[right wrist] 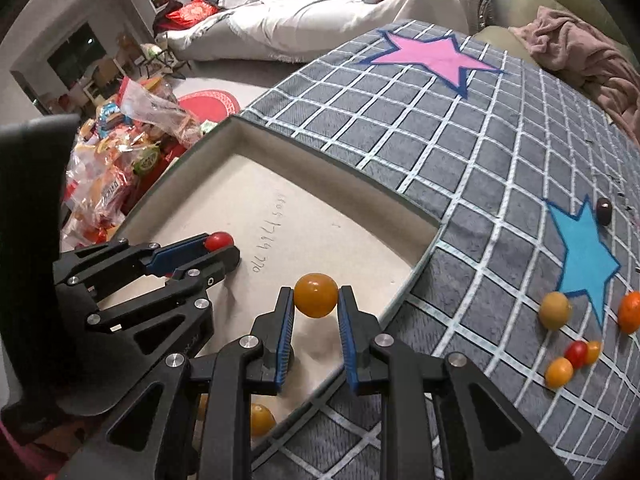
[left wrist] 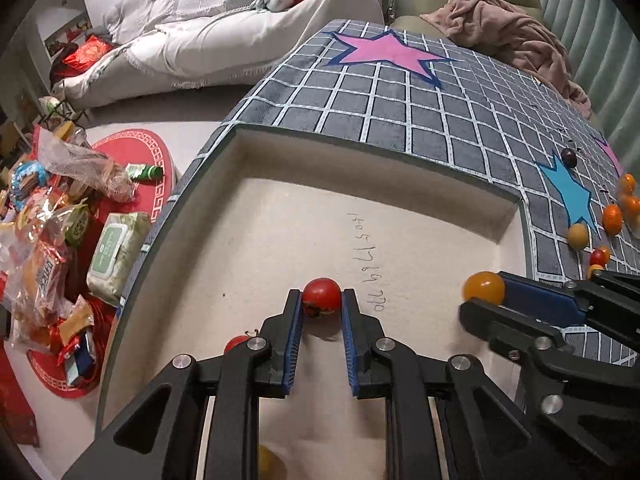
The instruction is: Organize fruits
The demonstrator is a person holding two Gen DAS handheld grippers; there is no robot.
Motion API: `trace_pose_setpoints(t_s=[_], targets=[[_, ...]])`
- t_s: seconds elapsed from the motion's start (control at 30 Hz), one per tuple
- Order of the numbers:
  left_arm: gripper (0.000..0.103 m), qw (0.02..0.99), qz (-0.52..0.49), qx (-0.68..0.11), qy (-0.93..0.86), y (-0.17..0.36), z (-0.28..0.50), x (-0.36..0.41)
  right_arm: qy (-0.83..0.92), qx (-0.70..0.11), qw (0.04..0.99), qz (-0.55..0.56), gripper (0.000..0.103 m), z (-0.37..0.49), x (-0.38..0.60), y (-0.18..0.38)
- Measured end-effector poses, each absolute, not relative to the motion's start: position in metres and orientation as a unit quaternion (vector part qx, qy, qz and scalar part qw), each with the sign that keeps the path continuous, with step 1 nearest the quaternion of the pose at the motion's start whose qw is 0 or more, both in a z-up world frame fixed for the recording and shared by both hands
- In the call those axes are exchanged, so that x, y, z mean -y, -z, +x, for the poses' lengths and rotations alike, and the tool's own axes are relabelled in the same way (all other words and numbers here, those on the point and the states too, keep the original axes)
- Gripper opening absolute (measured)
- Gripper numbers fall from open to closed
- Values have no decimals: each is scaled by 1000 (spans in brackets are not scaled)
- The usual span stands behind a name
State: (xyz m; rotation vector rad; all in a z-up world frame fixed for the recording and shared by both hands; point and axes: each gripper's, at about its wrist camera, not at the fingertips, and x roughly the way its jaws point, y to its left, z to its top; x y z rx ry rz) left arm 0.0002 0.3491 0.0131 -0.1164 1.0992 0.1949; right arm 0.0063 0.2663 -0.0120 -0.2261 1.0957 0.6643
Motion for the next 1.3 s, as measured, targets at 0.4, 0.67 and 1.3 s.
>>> trace_pose_setpoints(t_s=[0.4, 0.67, 1.3], targets=[[72, 849, -66, -508, -127, -18, -9, -367, -312, -492, 810, -69, 79, 5, -255, -11], [103, 860, -65, -490, -128, -32, -31, -362, -304, -492, 813, -71, 98, -15, -251, -26], [103, 855, -61, -498, -132, -43, -79, -343, -290, -494, 813, -102, 103, -50, -241, -32]])
